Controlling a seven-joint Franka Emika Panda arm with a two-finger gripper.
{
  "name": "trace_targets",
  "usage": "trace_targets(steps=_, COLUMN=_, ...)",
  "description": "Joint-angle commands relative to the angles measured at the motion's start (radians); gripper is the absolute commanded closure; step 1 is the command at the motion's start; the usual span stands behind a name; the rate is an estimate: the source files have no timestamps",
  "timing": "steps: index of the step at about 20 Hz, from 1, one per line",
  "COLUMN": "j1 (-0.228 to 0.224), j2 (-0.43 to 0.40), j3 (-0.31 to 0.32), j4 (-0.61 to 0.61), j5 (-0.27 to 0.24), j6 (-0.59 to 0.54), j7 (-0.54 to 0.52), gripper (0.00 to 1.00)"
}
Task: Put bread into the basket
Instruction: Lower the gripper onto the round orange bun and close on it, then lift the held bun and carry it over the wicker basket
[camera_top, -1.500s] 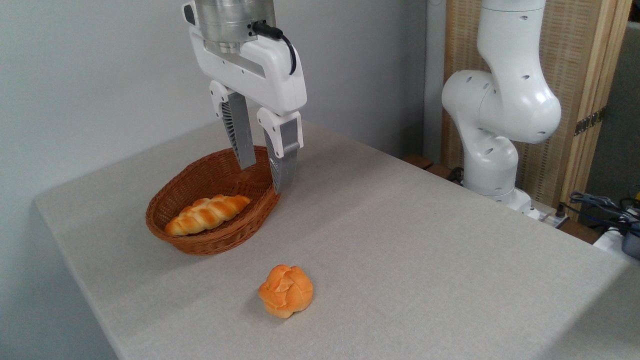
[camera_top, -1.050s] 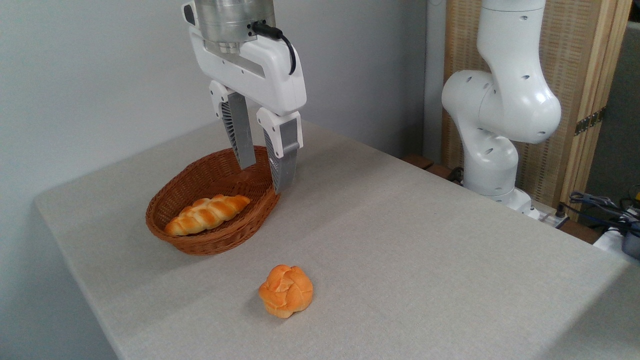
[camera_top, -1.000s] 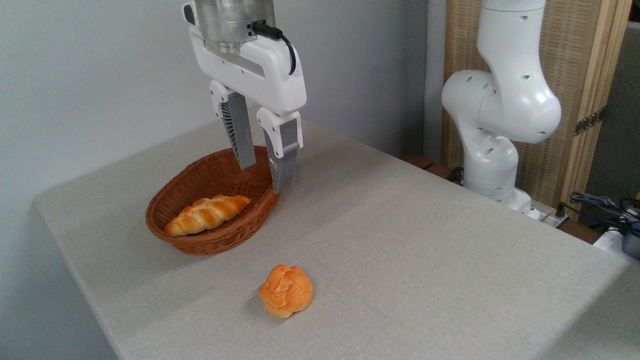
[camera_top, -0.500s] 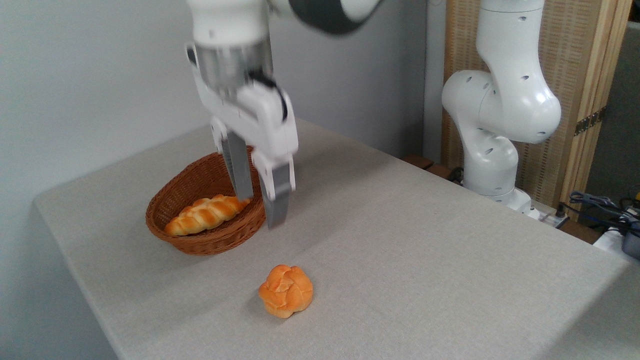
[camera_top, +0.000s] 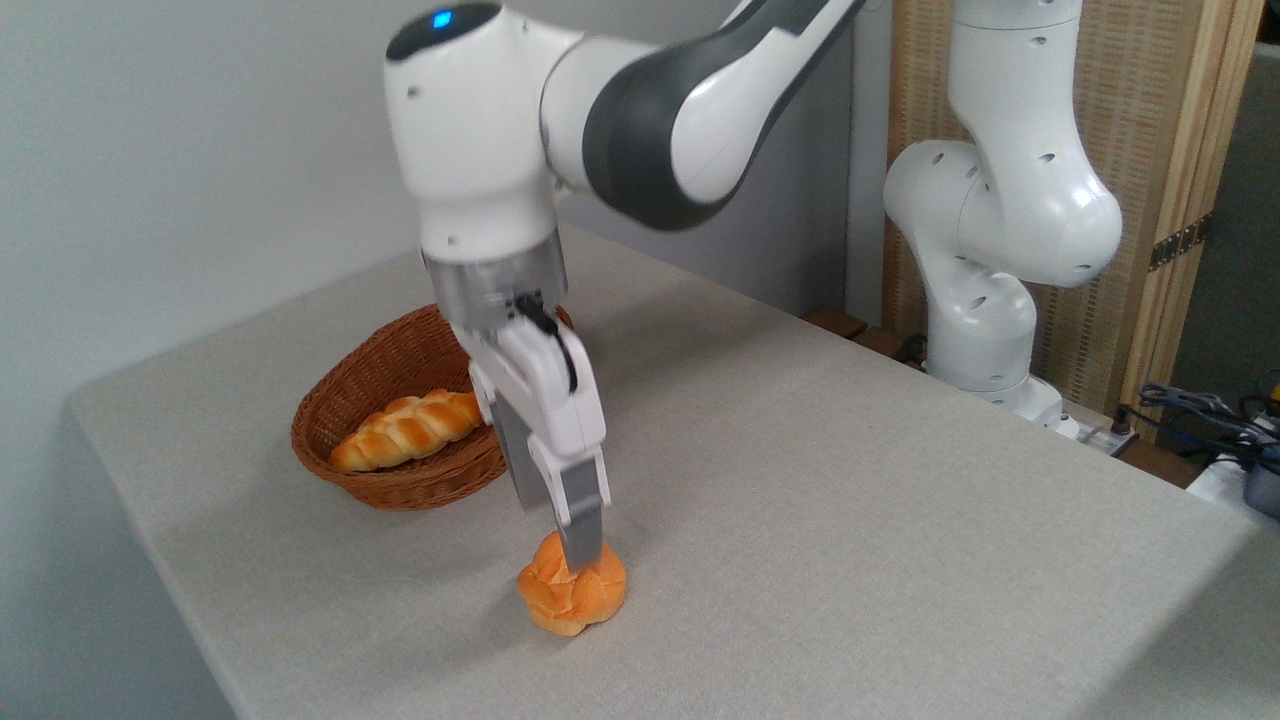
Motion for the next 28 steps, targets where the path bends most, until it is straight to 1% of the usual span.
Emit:
trace_targets(steps=1, j1=-0.006, j2=0.039, j3=-0.003, j4=-0.018, j5=0.054, j6=0.035, j7=0.017, gripper=0.0)
trace_targets(steps=3, j1=-0.006, j2=0.039, j3=-0.004, j4=-0.032, j5=0.097, j6=0.036, j7=0.016, gripper=0.0)
trace_targets(steps=6, j1=-0.005, j2=0.042, j3=-0.009, j4=-0.047, j5=0.099, j6=0.044, j7=0.012, gripper=0.0)
trace_targets(steps=8, j1=-0.006, j2=0.042, j3=-0.011, j4=-0.058, j5=0.099, j6=0.062, j7=0.012, gripper=0.26)
trace_targets(steps=9, j1=-0.005, j2=0.043, j3=-0.009, j4=-0.058, j5=0.094, j6=0.062, j7=0.008, gripper=0.46)
trace_targets(steps=10, j1=-0.005, j2=0.043, j3=-0.011, j4=-0.058, j5=0.085, j6=0.062, j7=0.006, gripper=0.57)
trace_targets(steps=11, j1=-0.005, j2=0.048, j3=-0.009, j4=-0.059, j5=0.077, j6=0.061, j7=0.003, gripper=0.65)
trace_targets(steps=13, j1=-0.005, j2=0.057, j3=-0.009, j4=-0.059, j5=0.048, j6=0.058, j7=0.002, gripper=0.66)
trace_targets(steps=15, j1=-0.003, j2=0.06, j3=-0.009, j4=-0.058, j5=0.024, j6=0.058, j7=0.002, gripper=0.63)
trace_targets(steps=17, j1=-0.002, j2=0.062, j3=-0.009, j4=-0.058, j5=0.01, j6=0.058, j7=0.003, gripper=0.63)
trace_targets(steps=28, j1=-0.002, j2=0.073, j3=-0.009, j4=-0.049, j5=0.01, j6=0.05, j7=0.008, gripper=0.63)
